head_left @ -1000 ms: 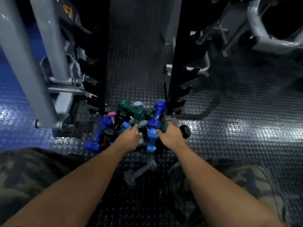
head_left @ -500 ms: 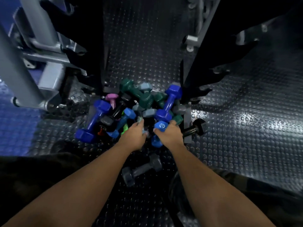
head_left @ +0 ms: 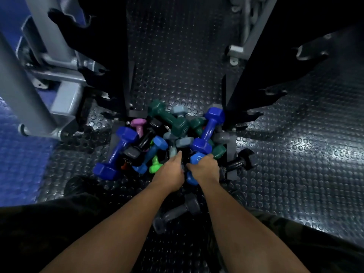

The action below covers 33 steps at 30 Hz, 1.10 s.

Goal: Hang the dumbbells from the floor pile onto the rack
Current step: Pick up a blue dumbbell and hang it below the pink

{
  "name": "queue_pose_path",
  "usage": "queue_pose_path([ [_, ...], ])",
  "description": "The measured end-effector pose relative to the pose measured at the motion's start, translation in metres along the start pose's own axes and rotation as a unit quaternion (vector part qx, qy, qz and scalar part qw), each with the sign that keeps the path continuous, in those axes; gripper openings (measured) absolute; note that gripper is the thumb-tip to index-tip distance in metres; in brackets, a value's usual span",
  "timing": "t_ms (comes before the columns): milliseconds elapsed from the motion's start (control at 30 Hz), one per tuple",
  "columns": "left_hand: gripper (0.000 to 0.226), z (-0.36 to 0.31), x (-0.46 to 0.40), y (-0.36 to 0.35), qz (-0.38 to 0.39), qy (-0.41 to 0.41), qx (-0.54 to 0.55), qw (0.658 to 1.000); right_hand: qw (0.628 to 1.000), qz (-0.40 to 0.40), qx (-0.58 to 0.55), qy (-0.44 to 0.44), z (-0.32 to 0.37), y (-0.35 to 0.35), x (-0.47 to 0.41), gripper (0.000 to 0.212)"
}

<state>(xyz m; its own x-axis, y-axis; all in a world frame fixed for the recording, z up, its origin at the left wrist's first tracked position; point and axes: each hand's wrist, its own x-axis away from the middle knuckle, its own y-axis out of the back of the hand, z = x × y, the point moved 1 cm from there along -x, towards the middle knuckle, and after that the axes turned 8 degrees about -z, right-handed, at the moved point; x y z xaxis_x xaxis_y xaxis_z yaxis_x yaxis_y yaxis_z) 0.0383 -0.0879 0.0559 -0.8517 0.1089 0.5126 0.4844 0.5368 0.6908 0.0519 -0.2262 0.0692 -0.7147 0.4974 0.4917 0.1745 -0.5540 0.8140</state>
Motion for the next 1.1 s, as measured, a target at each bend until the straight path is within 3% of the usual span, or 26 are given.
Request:
queue_pose_path([
  [333,0.068,0.015,0.003,0.001,-0.003,0.01,0.026,1.0,1.0,-0.006,-0.017,0.001,-0.02,0.012,0.02,0.074],
  [533,0.066,-0.01,0.017,0.018,0.0,-0.044,0.078,0.996,0.996,-0.014,-0.09,-0.01,-0.003,0.05,0.044,0.06],
  [667,0.054,-0.018,0.029,0.035,-0.028,0.019,0.167,0.985,0.991,-0.022,-0.126,0.025,0.023,0.089,0.065,0.059],
  [767,0.055,-0.018,0.044,0.058,-0.014,0.116,0.298,0.947,0.983,-0.031,-0.172,0.058,0.044,0.128,0.085,0.053],
  [867,0.073,-0.032,0.06,0.089,0.051,0.222,0.503,0.834,0.956,-0.005,-0.284,0.069,0.06,0.171,0.11,0.049],
  [933,0.069,-0.055,0.07,0.12,0.055,0.217,0.596,0.771,0.931,0.03,-0.352,0.089,0.062,0.199,0.127,0.036],
  [1000,0.058,-0.077,0.082,0.148,0.038,0.188,0.615,0.765,0.902,0.048,-0.415,0.107,0.058,0.222,0.14,0.028],
  [1100,0.056,-0.098,0.1,0.185,0.013,0.141,0.588,0.796,0.865,0.06,-0.482,0.13,0.055,0.251,0.159,0.034],
])
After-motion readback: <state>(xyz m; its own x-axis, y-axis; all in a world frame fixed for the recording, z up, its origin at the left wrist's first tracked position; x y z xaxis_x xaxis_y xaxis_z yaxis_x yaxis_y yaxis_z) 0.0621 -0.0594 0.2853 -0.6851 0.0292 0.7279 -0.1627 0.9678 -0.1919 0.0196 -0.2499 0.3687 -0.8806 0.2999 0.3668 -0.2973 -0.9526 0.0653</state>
